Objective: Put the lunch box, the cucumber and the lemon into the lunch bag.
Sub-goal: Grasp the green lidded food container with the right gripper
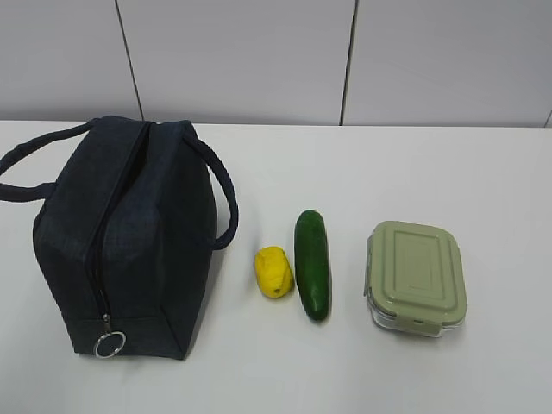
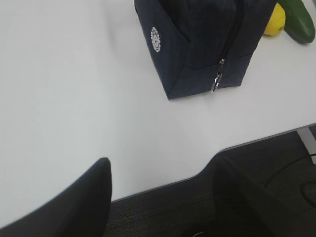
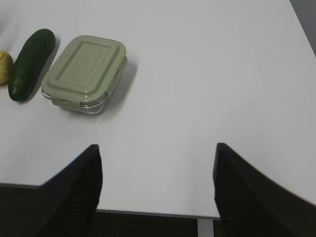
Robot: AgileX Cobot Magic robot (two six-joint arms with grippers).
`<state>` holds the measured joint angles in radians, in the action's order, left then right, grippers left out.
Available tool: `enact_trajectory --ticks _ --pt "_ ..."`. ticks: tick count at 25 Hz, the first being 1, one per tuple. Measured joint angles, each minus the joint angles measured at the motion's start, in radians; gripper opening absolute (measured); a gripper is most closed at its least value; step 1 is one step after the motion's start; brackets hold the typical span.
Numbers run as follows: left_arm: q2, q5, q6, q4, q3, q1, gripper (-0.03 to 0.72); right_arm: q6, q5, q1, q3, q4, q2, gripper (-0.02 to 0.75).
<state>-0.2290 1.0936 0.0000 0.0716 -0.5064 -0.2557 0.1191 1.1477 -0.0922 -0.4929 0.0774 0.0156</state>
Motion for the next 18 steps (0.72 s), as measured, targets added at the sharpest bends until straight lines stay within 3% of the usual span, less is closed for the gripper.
enact_trajectory --ticks 18 --pt "0.000 0.000 0.000 0.000 0.000 0.000 0.447 0.000 0.000 0.000 0.000 0.000 0.000 0.528"
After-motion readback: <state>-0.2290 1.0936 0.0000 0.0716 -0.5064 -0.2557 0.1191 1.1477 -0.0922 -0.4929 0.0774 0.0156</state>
